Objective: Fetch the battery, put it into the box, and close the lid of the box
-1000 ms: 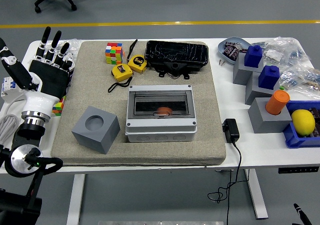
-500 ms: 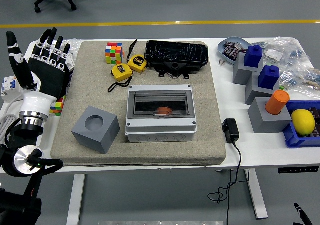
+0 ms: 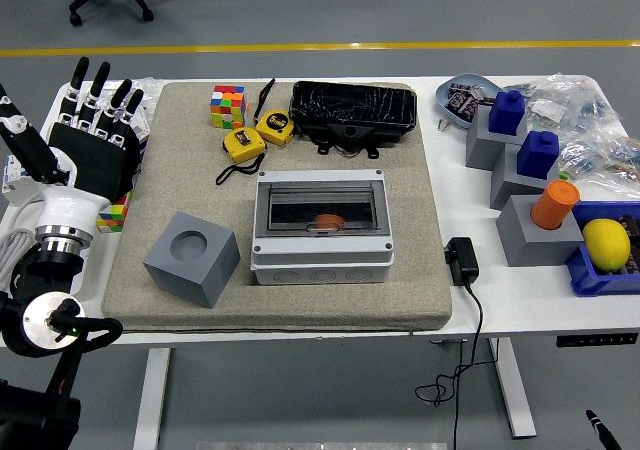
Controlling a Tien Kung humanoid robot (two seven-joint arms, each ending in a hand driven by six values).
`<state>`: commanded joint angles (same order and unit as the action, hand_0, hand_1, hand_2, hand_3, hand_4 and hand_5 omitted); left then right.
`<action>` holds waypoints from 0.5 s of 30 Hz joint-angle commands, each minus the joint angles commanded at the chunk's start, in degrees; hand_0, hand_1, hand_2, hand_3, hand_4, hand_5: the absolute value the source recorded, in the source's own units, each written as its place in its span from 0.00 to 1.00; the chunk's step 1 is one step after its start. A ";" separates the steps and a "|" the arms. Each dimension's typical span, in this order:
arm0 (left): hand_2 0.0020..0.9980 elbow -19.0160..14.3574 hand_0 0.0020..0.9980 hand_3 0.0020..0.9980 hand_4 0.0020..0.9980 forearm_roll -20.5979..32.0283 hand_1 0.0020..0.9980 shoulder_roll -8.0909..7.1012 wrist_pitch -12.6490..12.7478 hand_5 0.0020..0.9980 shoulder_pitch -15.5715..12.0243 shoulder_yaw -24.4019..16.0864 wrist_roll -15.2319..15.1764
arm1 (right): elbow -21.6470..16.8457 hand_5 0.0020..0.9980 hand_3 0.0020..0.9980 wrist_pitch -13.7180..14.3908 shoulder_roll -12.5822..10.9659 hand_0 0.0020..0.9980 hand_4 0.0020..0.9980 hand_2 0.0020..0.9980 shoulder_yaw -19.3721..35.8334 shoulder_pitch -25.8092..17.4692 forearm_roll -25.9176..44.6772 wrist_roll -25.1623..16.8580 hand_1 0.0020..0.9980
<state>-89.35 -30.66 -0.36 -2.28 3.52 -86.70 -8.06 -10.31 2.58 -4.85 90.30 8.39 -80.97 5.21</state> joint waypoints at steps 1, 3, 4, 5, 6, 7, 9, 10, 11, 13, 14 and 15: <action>0.41 0.00 0.88 0.39 1.00 -0.55 0.63 0.00 -0.10 0.95 -0.04 -0.01 0.08 | 0.00 1.00 0.75 -0.01 0.04 0.73 1.00 0.69 -0.04 -0.04 0.00 -0.04 0.67; 0.41 -0.06 0.88 0.39 1.00 -1.39 0.63 -0.05 -0.31 0.95 -0.11 0.08 0.11 | 0.00 1.00 0.75 -0.02 0.10 0.73 1.00 0.69 0.05 -0.11 -0.16 -0.04 0.67; 0.85 -0.08 1.00 0.48 1.00 -1.64 1.00 -0.09 -0.40 0.92 -0.11 0.12 0.07 | 0.00 1.00 0.75 -0.02 0.12 0.73 1.00 0.69 0.11 -0.14 -0.23 -0.02 0.67; 0.85 -0.09 1.00 0.48 1.00 -1.78 1.00 -0.14 -0.52 0.92 -0.09 0.16 0.02 | 0.00 1.00 0.75 -0.03 0.13 0.73 1.00 0.69 0.13 -0.16 -0.27 -0.01 0.67; 0.85 -0.08 1.00 0.48 1.00 -1.80 1.00 -0.18 -0.62 0.92 -0.07 0.18 0.00 | 0.00 1.00 0.75 -0.04 0.14 0.73 1.00 0.69 0.13 -0.19 -0.30 0.00 0.67; 0.85 -0.08 1.00 0.48 1.00 -1.77 1.00 -0.20 -0.67 0.92 -0.06 0.18 0.00 | 0.00 1.00 0.75 -0.04 0.15 0.73 1.00 0.69 0.15 -0.20 -0.32 0.01 0.67; 0.85 -0.06 1.00 0.48 1.00 -1.07 1.00 -0.25 -0.56 0.92 0.02 0.25 0.02 | 0.00 1.00 0.75 -0.05 0.16 0.73 1.00 0.69 0.20 -0.22 -0.39 0.01 0.67; 1.00 -0.03 1.00 0.96 1.00 -0.68 1.00 -0.26 -0.44 0.93 0.04 0.30 -0.07 | 0.00 1.00 0.75 -0.05 0.17 0.73 1.00 0.69 0.21 -0.22 -0.42 0.02 0.67; 1.00 0.04 1.00 0.96 1.00 -0.05 1.00 -0.25 -0.32 0.93 0.06 0.36 -0.26 | 0.00 1.00 0.75 -0.05 0.20 0.73 1.00 0.69 0.25 -0.24 -0.46 0.05 0.67; 1.00 0.14 1.00 0.96 1.00 1.49 1.00 -0.19 -0.19 0.93 0.05 0.38 -0.38 | 0.00 1.00 0.75 -0.06 0.21 0.73 1.00 0.69 0.15 -0.27 -0.35 0.03 0.67; 1.00 0.16 1.00 0.96 1.00 1.96 1.00 -0.21 -0.22 0.93 0.03 0.42 -0.32 | 0.00 1.00 0.75 -0.06 0.21 0.73 1.00 0.69 0.13 -0.28 -0.32 0.02 0.67; 1.00 0.17 1.00 0.96 1.00 2.30 1.00 -0.25 -0.14 0.93 0.01 0.49 -0.25 | 0.00 1.00 0.75 -0.06 0.20 0.73 1.00 0.69 0.16 -0.28 -0.34 0.04 0.67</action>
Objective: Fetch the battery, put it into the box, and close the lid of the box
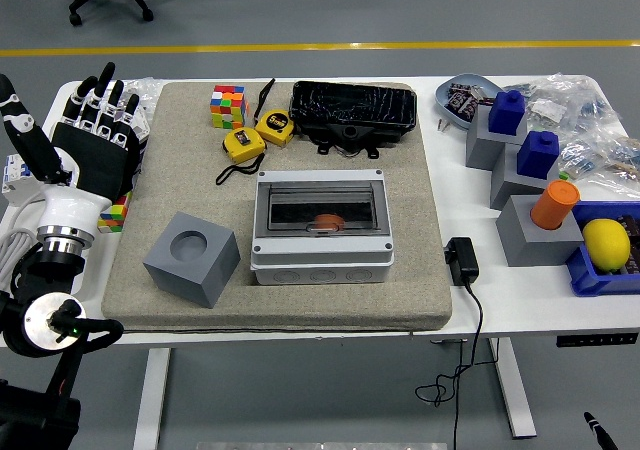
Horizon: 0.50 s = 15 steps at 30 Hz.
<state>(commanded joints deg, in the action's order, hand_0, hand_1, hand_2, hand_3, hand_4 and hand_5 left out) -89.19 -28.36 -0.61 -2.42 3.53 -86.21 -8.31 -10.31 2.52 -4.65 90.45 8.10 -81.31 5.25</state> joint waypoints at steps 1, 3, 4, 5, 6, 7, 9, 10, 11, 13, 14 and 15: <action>0.85 0.00 0.76 1.00 1.00 0.04 0.66 -0.04 0.24 0.95 0.00 0.04 0.05 | 0.00 1.00 0.75 0.00 -0.01 0.73 1.00 0.69 0.06 0.01 -0.06 0.03 0.67; 0.85 -0.01 0.76 1.00 1.00 0.33 0.66 -0.03 0.21 0.95 -0.02 0.00 0.25 | 0.00 1.00 0.75 0.01 -0.02 0.73 1.00 0.69 0.06 0.00 -0.05 0.04 0.67; 0.85 0.00 0.76 1.00 1.00 0.80 0.66 -0.01 -0.03 0.95 -0.04 0.03 0.30 | 0.00 1.00 0.75 0.00 -0.02 0.73 1.00 0.69 0.03 -0.02 -0.04 0.04 0.67; 0.85 0.04 0.76 1.00 1.00 1.03 0.66 0.03 -0.28 0.95 -0.08 0.04 0.37 | 0.00 1.00 0.75 0.00 -0.04 0.73 1.00 0.69 0.05 -0.02 -0.08 0.06 0.67; 0.85 0.09 0.76 1.00 1.00 1.04 0.66 0.06 -0.50 0.95 -0.11 0.05 0.44 | 0.00 1.00 0.75 0.01 -0.05 0.73 1.00 0.69 0.09 0.00 -0.12 0.08 0.67; 0.35 0.12 0.78 0.49 1.00 0.95 0.54 0.06 -0.62 0.94 -0.13 0.06 0.49 | 0.00 1.00 0.75 0.02 -0.05 0.73 1.00 0.69 0.12 0.01 -0.13 0.08 0.67; 0.35 0.15 0.78 0.49 1.00 -0.50 0.54 -0.03 -0.99 0.94 -0.17 0.18 0.58 | 0.00 1.00 0.75 0.03 -0.06 0.73 1.00 0.69 -0.01 0.05 0.02 0.00 0.67; 0.35 0.16 0.78 0.49 1.00 -1.03 0.54 -0.03 -1.00 0.94 -0.15 0.16 0.59 | 0.00 1.00 0.75 0.02 -0.06 0.73 1.00 0.69 -0.02 0.05 0.03 -0.01 0.67; 0.35 0.19 0.78 0.49 1.00 -1.90 0.54 0.00 -1.07 0.94 -0.11 0.10 0.60 | 0.00 1.00 0.75 0.01 -0.05 0.73 1.00 0.69 -0.03 0.06 0.01 0.00 0.67; 0.75 0.21 1.00 0.48 1.00 -3.24 0.92 0.07 -1.55 0.91 -0.09 -0.07 0.51 | 0.00 1.00 0.75 0.01 0.02 0.73 1.00 0.69 0.01 0.05 -0.01 0.03 0.67; 0.75 0.21 1.00 0.48 1.00 -3.69 0.92 0.07 -1.71 0.91 -0.09 -0.10 0.47 | 0.00 1.00 0.75 0.01 0.04 0.73 1.00 0.69 -0.01 0.02 0.00 0.02 0.67; 0.75 0.21 1.00 0.48 1.00 -3.86 0.92 0.06 -1.75 0.91 -0.10 -0.14 0.41 | 0.00 1.00 0.75 0.00 0.05 0.73 1.00 0.69 0.00 0.01 -0.01 0.03 0.67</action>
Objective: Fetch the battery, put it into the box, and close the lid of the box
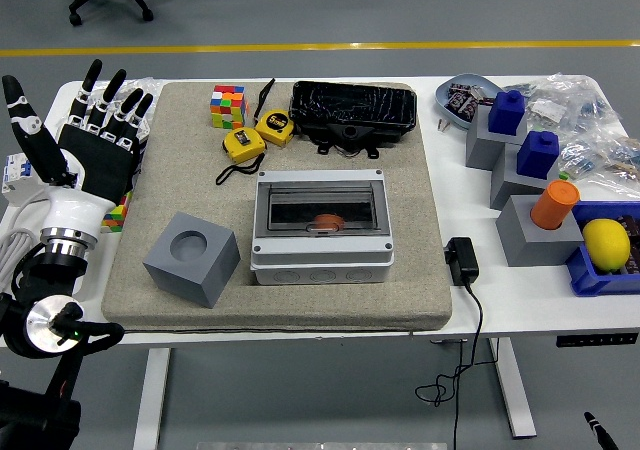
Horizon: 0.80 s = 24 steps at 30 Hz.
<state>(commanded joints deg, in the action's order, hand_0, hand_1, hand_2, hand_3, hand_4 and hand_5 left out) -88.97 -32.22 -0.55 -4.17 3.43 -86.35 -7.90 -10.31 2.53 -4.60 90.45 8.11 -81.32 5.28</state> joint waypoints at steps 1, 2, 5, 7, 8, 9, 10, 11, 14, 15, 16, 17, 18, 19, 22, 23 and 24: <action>0.75 0.03 1.00 0.48 1.00 0.01 0.92 0.00 -0.03 0.91 0.00 -0.06 -0.07 | 0.00 1.00 0.75 0.01 0.00 0.73 1.00 0.69 0.02 -0.01 0.00 0.01 0.67; 0.75 0.06 1.00 0.48 1.00 0.11 0.92 0.01 -0.06 0.91 0.02 -0.12 -0.10 | 0.00 1.00 0.75 0.01 0.00 0.73 1.00 0.69 0.03 -0.02 0.02 -0.01 0.67; 1.00 0.09 1.00 0.85 1.00 1.37 1.00 0.01 0.39 0.91 -0.09 -0.09 -0.05 | 0.00 1.00 0.75 0.03 0.00 0.73 1.00 0.69 0.11 -0.08 0.01 0.01 0.67; 1.00 0.15 1.00 0.85 1.00 2.85 1.00 0.05 0.60 0.91 -0.15 -0.03 -0.13 | 0.00 1.00 0.75 0.03 -0.01 0.73 1.00 0.69 0.13 -0.10 0.00 0.01 0.67; 1.00 0.14 1.00 0.85 1.00 3.80 1.00 0.08 0.66 0.91 -0.18 -0.02 -0.06 | 0.00 1.00 0.75 0.03 -0.01 0.73 1.00 0.69 0.07 -0.10 0.07 -0.01 0.67; 1.00 0.10 1.00 0.85 1.00 4.21 1.00 0.08 0.80 0.91 -0.21 -0.02 0.00 | 0.00 1.00 0.75 0.03 -0.01 0.73 1.00 0.69 0.05 -0.08 0.12 -0.04 0.67; 0.75 0.06 0.86 1.00 1.00 4.26 0.74 0.07 0.96 0.92 -0.22 -0.01 0.03 | 0.00 1.00 0.75 0.03 -0.01 0.73 1.00 0.69 0.05 -0.06 0.13 -0.05 0.67; 0.75 0.04 0.86 1.00 1.00 4.24 0.74 0.06 1.06 0.92 -0.23 0.01 0.03 | 0.00 1.00 0.75 0.03 -0.01 0.73 1.00 0.69 0.07 -0.04 0.11 -0.05 0.67; 0.75 0.02 0.86 1.00 1.00 4.13 0.74 0.15 0.49 0.92 -0.20 -0.02 0.23 | 0.00 1.00 0.75 0.03 0.05 0.73 1.00 0.69 0.07 0.02 0.14 -0.08 0.67; 0.75 -0.01 0.86 1.00 1.00 3.71 0.74 0.17 0.28 0.92 -0.21 0.00 0.33 | 0.00 1.00 0.75 0.03 0.06 0.73 1.00 0.69 0.02 0.01 0.20 -0.08 0.67; 0.48 -0.07 0.88 0.62 1.00 3.16 0.66 0.15 0.01 0.91 -0.25 0.08 0.46 | 0.00 1.00 0.75 0.02 0.08 0.73 1.00 0.69 -0.05 0.01 0.28 -0.10 0.67; 0.48 -0.08 0.88 0.62 1.00 2.83 0.66 0.11 -0.18 0.91 -0.29 0.17 0.60 | 0.00 1.00 0.75 0.03 0.09 0.73 1.00 0.69 0.00 -0.01 0.27 -0.09 0.67; 0.48 -0.07 0.88 0.62 1.00 2.48 0.66 0.11 -0.39 0.91 -0.33 0.22 0.72 | 0.00 1.00 0.75 0.04 0.11 0.73 1.00 0.69 0.11 -0.03 0.21 -0.07 0.67; 0.48 -0.06 0.88 0.62 1.00 2.12 0.66 0.17 -0.45 0.91 -0.34 0.15 0.71 | 0.00 1.00 0.75 0.04 0.13 0.73 1.00 0.69 0.15 -0.04 0.20 -0.08 0.67; 0.59 0.00 0.96 0.47 1.00 1.12 0.77 0.26 -0.36 0.90 -0.36 -0.16 0.59 | 0.00 1.00 0.75 0.04 0.16 0.73 1.00 0.69 0.18 -0.09 0.22 -0.11 0.67; 0.59 0.02 0.96 0.47 1.00 0.77 0.77 0.28 -0.41 0.90 -0.39 -0.27 0.56 | 0.00 1.00 0.75 0.05 0.17 0.73 1.00 0.69 0.23 -0.10 0.18 -0.11 0.67; 0.59 0.01 0.96 0.47 1.00 0.43 0.77 0.28 -0.46 0.90 -0.43 -0.34 0.53 | 0.00 1.00 0.75 0.06 0.18 0.73 1.00 0.69 0.25 -0.10 0.18 -0.11 0.67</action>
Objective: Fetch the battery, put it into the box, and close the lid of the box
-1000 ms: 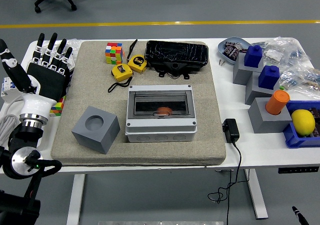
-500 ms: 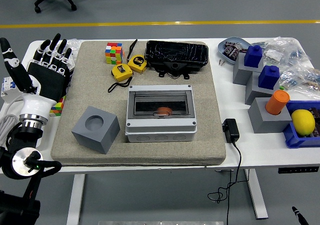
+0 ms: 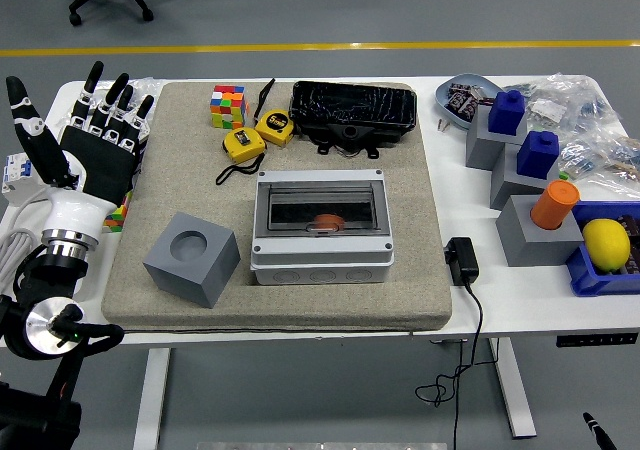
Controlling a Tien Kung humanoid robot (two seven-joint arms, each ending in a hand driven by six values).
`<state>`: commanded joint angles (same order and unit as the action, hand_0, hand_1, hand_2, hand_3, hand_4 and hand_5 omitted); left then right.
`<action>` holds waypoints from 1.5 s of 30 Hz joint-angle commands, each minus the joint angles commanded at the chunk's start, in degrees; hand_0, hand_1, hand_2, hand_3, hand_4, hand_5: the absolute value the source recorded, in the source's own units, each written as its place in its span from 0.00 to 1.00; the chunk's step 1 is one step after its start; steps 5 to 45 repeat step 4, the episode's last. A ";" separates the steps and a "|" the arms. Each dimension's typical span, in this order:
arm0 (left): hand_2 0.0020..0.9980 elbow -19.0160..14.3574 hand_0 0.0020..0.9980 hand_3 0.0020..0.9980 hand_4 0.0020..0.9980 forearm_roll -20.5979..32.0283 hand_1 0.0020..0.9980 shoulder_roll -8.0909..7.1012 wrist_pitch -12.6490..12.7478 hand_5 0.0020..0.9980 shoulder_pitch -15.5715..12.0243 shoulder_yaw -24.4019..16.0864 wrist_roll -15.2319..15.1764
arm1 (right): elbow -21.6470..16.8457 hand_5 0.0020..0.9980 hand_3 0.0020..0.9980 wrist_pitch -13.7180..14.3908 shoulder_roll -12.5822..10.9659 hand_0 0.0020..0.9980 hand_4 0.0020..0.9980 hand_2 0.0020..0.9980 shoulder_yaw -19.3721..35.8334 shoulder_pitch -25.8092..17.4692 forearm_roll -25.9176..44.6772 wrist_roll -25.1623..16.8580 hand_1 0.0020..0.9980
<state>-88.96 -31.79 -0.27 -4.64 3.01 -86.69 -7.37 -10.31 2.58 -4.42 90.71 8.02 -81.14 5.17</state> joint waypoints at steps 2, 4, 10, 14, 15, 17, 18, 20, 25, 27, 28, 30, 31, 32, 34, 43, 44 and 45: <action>0.59 -0.03 0.96 0.47 1.00 -0.68 0.77 -0.01 0.02 0.90 0.00 -0.11 -0.13 | 0.00 1.00 0.75 0.00 0.02 0.73 1.00 0.69 -0.02 0.03 0.06 -0.05 0.67; 0.59 0.01 0.96 0.47 1.00 -0.86 0.77 0.01 0.07 0.90 0.03 -0.26 -0.30 | 0.00 1.00 0.75 -0.02 0.06 0.73 1.00 0.69 -0.05 0.08 0.09 -0.08 0.67; 0.59 0.01 0.96 0.47 1.00 -0.86 0.77 0.01 0.07 0.90 0.03 -0.26 -0.30 | 0.00 1.00 0.75 -0.02 0.06 0.73 1.00 0.69 -0.05 0.08 0.09 -0.08 0.67; 0.59 0.01 0.96 0.47 1.00 -0.86 0.77 0.01 0.07 0.90 0.03 -0.26 -0.30 | 0.00 1.00 0.75 -0.02 0.06 0.73 1.00 0.69 -0.05 0.08 0.09 -0.08 0.67; 0.59 0.01 0.96 0.47 1.00 -0.86 0.77 0.01 0.07 0.90 0.03 -0.26 -0.30 | 0.00 1.00 0.75 -0.02 0.06 0.73 1.00 0.69 -0.05 0.08 0.09 -0.08 0.67; 0.59 0.01 0.96 0.47 1.00 -0.86 0.77 0.01 0.07 0.90 0.03 -0.26 -0.30 | 0.00 1.00 0.75 -0.02 0.06 0.73 1.00 0.69 -0.05 0.08 0.09 -0.08 0.67; 0.59 0.01 0.96 0.47 1.00 -0.86 0.77 0.01 0.07 0.90 0.03 -0.26 -0.30 | 0.00 1.00 0.75 -0.02 0.06 0.73 1.00 0.69 -0.05 0.08 0.09 -0.08 0.67; 0.59 0.01 0.96 0.47 1.00 -0.86 0.77 0.01 0.07 0.90 0.03 -0.26 -0.30 | 0.00 1.00 0.75 -0.02 0.06 0.73 1.00 0.69 -0.05 0.08 0.09 -0.08 0.67; 0.59 0.01 0.96 0.47 1.00 -0.86 0.77 0.01 0.07 0.90 0.03 -0.26 -0.30 | 0.00 1.00 0.75 -0.02 0.06 0.73 1.00 0.69 -0.05 0.08 0.09 -0.08 0.67; 0.59 0.01 0.96 0.47 1.00 -0.86 0.77 0.01 0.07 0.90 0.03 -0.26 -0.30 | 0.00 1.00 0.75 -0.02 0.06 0.73 1.00 0.69 -0.05 0.08 0.09 -0.08 0.67; 0.59 0.01 0.96 0.47 1.00 -0.86 0.77 0.01 0.07 0.90 0.03 -0.26 -0.30 | 0.00 1.00 0.75 -0.02 0.06 0.73 1.00 0.69 -0.05 0.08 0.09 -0.08 0.67; 0.59 0.01 0.96 0.47 1.00 -0.86 0.77 0.01 0.07 0.90 0.03 -0.26 -0.30 | 0.00 1.00 0.75 -0.02 0.06 0.73 1.00 0.69 -0.05 0.08 0.09 -0.08 0.67; 0.59 0.01 0.96 0.47 1.00 -0.86 0.77 0.01 0.07 0.90 0.03 -0.26 -0.30 | 0.00 1.00 0.75 -0.02 0.06 0.73 1.00 0.69 -0.05 0.08 0.09 -0.08 0.67; 0.59 0.01 0.96 0.47 1.00 -0.86 0.77 0.01 0.07 0.90 0.03 -0.26 -0.30 | 0.00 1.00 0.75 -0.02 0.06 0.73 1.00 0.69 -0.05 0.08 0.09 -0.08 0.67; 0.59 0.01 0.96 0.47 1.00 -0.86 0.77 0.01 0.07 0.90 0.03 -0.26 -0.30 | 0.00 1.00 0.75 -0.02 0.06 0.73 1.00 0.69 -0.05 0.08 0.09 -0.08 0.67; 0.59 0.01 0.96 0.47 1.00 -0.86 0.77 0.01 0.07 0.90 0.03 -0.26 -0.30 | 0.00 1.00 0.75 -0.02 0.06 0.73 1.00 0.69 -0.05 0.08 0.09 -0.08 0.67; 0.59 0.01 0.96 0.47 1.00 -0.86 0.77 0.01 0.07 0.90 0.03 -0.26 -0.30 | 0.00 1.00 0.75 -0.02 0.06 0.73 1.00 0.69 -0.05 0.08 0.09 -0.08 0.67; 0.59 0.01 0.96 0.47 1.00 -0.86 0.77 0.01 0.07 0.90 0.03 -0.26 -0.30 | 0.00 1.00 0.75 -0.02 0.06 0.73 1.00 0.69 -0.05 0.08 0.09 -0.08 0.67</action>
